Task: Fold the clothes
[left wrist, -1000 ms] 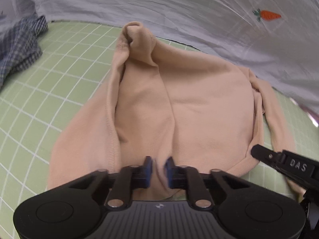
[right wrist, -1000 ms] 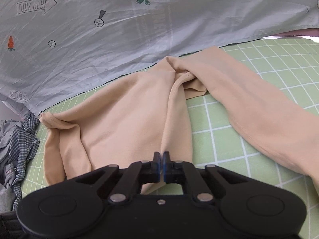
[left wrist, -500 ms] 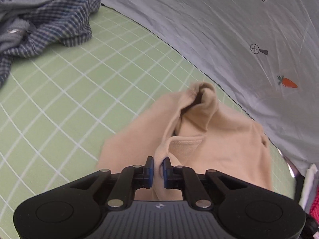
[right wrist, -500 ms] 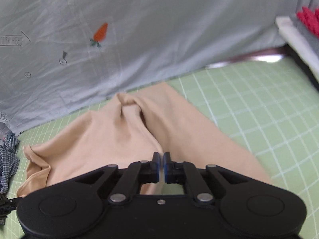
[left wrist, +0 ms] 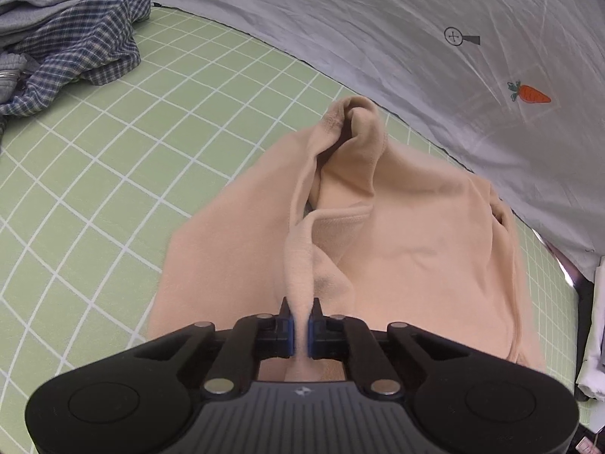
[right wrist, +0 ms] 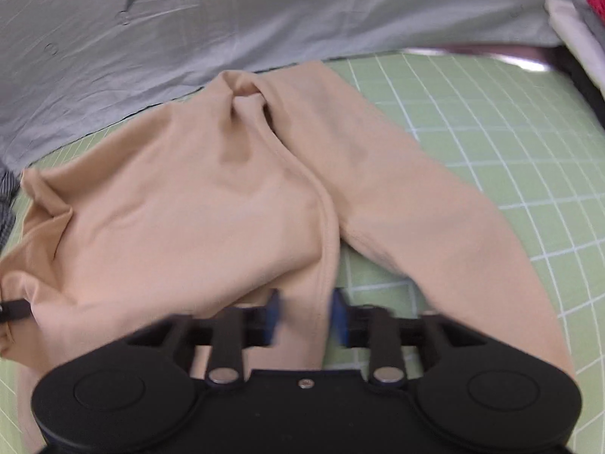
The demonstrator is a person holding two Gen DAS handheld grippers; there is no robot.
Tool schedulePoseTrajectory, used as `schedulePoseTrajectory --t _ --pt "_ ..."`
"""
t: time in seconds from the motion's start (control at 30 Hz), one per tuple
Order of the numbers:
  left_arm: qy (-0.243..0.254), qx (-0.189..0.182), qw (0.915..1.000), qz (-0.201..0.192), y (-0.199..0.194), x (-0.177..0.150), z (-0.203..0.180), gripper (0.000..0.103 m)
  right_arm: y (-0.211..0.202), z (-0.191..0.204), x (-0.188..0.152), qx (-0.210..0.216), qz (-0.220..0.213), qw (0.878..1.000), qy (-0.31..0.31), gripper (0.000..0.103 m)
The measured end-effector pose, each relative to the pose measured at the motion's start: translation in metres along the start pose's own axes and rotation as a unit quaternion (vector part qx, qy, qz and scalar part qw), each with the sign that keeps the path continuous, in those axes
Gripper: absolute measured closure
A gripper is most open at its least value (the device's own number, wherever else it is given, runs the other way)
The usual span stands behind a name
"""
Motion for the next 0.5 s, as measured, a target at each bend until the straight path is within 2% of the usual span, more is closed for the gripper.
schedulePoseTrajectory --t 0.1,0.23,0.3,0.4,0.5 --pt "-0.009 -0.029 0.9993 -0.024 -0.032 -0.002 -0.004 0.098 -0.023 -0.006 0.002 0.015 -0.029 0.999 0.015 0.101" --pt "-0.020 -0.072 0.9955 -0.058 -0.082 -0.007 -0.009 0.098 -0.083 -0.024 0.010 0.029 -0.097 0.994 0.048 0.101" --pt "-0.022 -0.087 0.9939 -0.065 -0.104 -0.021 -0.006 0.098 -0.115 -0.035 0.008 0.032 -0.121 0.990 0.060 0.101" --pt "-0.019 -0.088 0.9946 -0.052 -0.121 -0.058 0.008 0.098 -0.150 -0.055 -0.013 0.034 -0.129 0.988 0.077 0.101" --pt "-0.029 -0.068 0.9971 -0.015 -0.120 -0.107 0.025 0.097 -0.158 -0.074 -0.052 0.031 -0.102 0.990 0.094 0.101"
Point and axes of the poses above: each gripper's, at about its wrist camera, not at the fingertips, and y roughly the way its jaws point, z to its left, x to its top, the point moved 10 cm from there along y, roughly the way its jaws point, and after that the axes turned 6 degrees about y, right-handed, at the moved point
